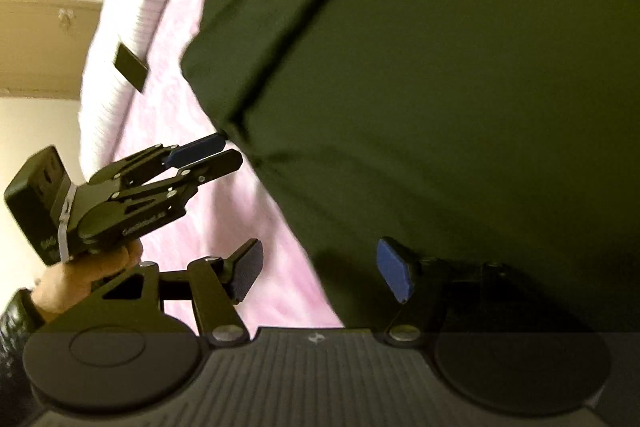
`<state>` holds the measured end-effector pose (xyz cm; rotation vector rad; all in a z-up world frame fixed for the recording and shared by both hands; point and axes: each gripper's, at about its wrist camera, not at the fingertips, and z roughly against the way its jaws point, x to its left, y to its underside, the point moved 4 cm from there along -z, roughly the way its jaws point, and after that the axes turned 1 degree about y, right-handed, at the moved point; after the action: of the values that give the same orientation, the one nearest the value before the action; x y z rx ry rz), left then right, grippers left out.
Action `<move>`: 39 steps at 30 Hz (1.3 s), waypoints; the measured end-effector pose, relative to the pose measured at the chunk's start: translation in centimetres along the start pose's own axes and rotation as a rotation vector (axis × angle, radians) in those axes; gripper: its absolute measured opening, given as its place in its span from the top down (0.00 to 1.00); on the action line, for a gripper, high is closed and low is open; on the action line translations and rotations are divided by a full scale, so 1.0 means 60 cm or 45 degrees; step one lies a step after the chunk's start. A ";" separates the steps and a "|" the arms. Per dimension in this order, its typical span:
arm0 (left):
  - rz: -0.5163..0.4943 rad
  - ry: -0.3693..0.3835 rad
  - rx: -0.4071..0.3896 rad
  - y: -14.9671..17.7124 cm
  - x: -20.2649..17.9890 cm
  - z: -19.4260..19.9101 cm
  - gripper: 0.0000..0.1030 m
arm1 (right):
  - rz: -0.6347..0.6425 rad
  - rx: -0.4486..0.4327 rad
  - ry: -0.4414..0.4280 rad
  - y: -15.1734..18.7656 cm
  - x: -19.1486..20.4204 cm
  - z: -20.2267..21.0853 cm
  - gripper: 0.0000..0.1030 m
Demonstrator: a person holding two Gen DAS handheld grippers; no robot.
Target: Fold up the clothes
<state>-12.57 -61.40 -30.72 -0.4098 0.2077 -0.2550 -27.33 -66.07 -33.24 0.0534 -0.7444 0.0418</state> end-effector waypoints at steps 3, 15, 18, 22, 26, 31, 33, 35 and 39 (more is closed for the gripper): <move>0.069 -0.037 -0.023 0.006 -0.036 0.018 0.65 | -0.033 0.035 0.070 0.023 -0.034 0.037 0.31; 0.061 0.047 -0.033 0.032 -0.143 -0.014 0.57 | -0.002 -0.076 0.123 0.091 -0.094 0.096 0.29; 0.022 0.046 0.011 0.059 -0.169 -0.010 0.57 | 0.003 -0.041 0.160 0.126 -0.104 0.106 0.29; 0.038 0.015 0.039 0.066 -0.193 0.017 0.57 | -0.002 -0.039 0.196 0.148 -0.097 0.140 0.29; 0.081 -0.047 0.030 0.042 -0.215 0.042 0.56 | 0.087 -0.129 0.241 0.108 -0.081 0.215 0.29; 0.126 -0.157 0.005 -0.028 -0.248 0.052 0.39 | 0.312 -0.237 0.290 0.001 -0.072 0.316 0.25; 0.135 -0.216 -0.004 -0.081 -0.270 0.042 0.32 | 0.391 -0.261 0.298 -0.055 -0.085 0.358 0.22; 0.162 -0.273 -0.004 -0.137 -0.291 0.029 0.28 | 0.456 -0.275 0.292 -0.110 -0.108 0.406 0.19; 0.294 -0.400 -0.025 -0.255 -0.343 -0.003 0.04 | 0.534 -0.228 0.252 -0.236 -0.177 0.487 0.19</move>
<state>-35.20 -69.16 -21.45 -0.4357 -0.0514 0.0401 -54.09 -82.26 -19.45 -0.2749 -0.5489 0.3746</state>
